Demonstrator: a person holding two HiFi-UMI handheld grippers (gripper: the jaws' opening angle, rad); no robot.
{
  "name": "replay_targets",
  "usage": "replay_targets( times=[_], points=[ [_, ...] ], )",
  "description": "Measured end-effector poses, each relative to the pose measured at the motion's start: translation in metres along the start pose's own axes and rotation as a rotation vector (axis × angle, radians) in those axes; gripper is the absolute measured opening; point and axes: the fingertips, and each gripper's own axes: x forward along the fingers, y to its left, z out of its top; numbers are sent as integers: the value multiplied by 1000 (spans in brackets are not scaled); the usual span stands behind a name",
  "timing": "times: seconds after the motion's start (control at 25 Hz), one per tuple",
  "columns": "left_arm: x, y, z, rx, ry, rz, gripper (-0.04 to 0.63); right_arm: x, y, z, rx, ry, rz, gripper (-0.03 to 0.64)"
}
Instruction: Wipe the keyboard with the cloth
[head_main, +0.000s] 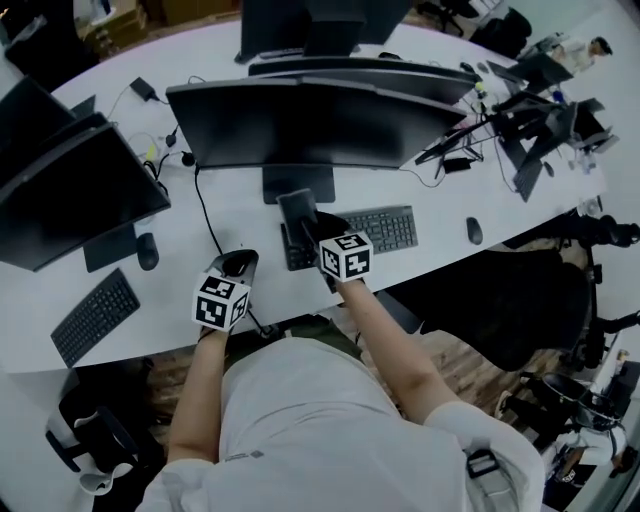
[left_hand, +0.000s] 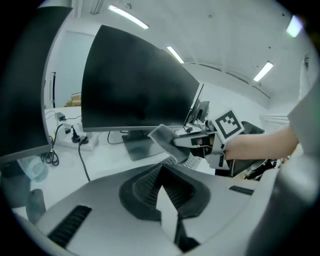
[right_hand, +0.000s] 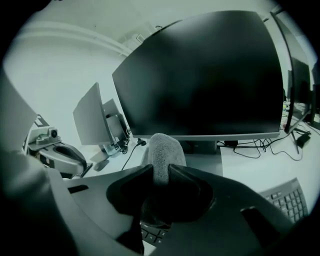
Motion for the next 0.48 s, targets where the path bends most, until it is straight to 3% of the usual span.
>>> replay_targets(
  times=[0.28, 0.48],
  points=[
    [4, -18, 47, 46, -85, -35, 0, -65, -9, 33, 40, -119, -14, 109],
    [9, -43, 73, 122, -124, -88, 0, -114, -19, 56, 58, -218, -41, 109]
  ],
)
